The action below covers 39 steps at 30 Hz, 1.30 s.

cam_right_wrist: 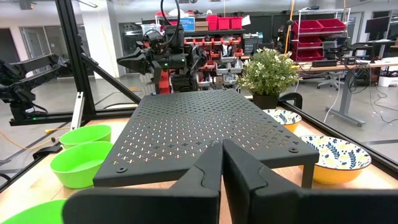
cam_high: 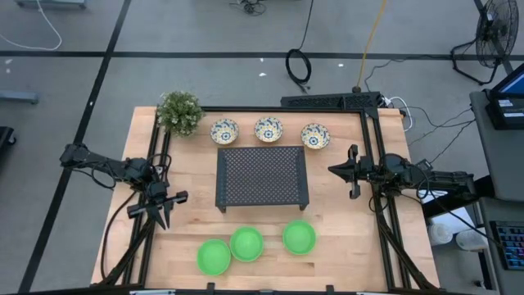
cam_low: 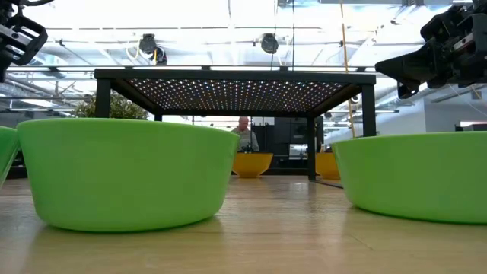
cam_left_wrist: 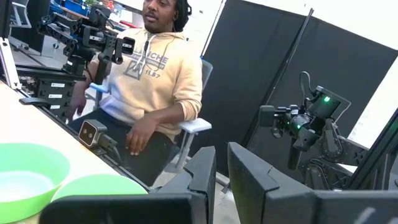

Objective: Pick & Place Mini bowls

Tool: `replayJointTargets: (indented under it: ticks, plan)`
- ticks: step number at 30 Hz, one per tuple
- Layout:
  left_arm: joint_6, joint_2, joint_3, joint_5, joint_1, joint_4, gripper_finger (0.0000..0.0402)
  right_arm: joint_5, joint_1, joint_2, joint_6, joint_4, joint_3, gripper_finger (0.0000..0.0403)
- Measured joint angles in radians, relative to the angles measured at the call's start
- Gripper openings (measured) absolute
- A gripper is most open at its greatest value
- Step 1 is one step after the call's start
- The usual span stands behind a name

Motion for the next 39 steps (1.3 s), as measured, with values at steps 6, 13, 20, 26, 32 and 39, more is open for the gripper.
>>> replayJointTargets:
  ticks: [6, 13, 20, 26, 32, 39]
  plan:
    - [0.0, 0.0, 0.0, 0.0, 0.0, 0.0, 0.0047, 0.0, 0.0, 0.0, 0.0, 0.0, 0.0, 0.0]
    - [0.0, 0.0, 0.0, 0.0, 0.0, 0.0, 0.0047, 0.0, 0.0, 0.0, 0.0, 0.0, 0.0, 0.0]
    - [0.0, 0.0, 0.0, 0.0, 0.0, 0.0, 0.0047, 0.0, 0.0, 0.0, 0.0, 0.0, 0.0, 0.0]
    - [0.0, 0.0, 0.0, 0.0, 0.0, 0.0, 0.0047, 0.027, 0.0, 0.0, -0.058, 0.019, 0.0, 0.0]
    - [0.0, 0.0, 0.0, -0.001, 0.0, -0.001, 0.0047, 0.026, 0.0, 0.0, 0.002, 0.199, 0.0, 0.0]
    - [0.0, 0.0, 0.0, -0.001, 0.0, 0.0, 0.0047, 0.031, 0.0, 0.0, 0.189, 0.253, 0.0, 0.0]
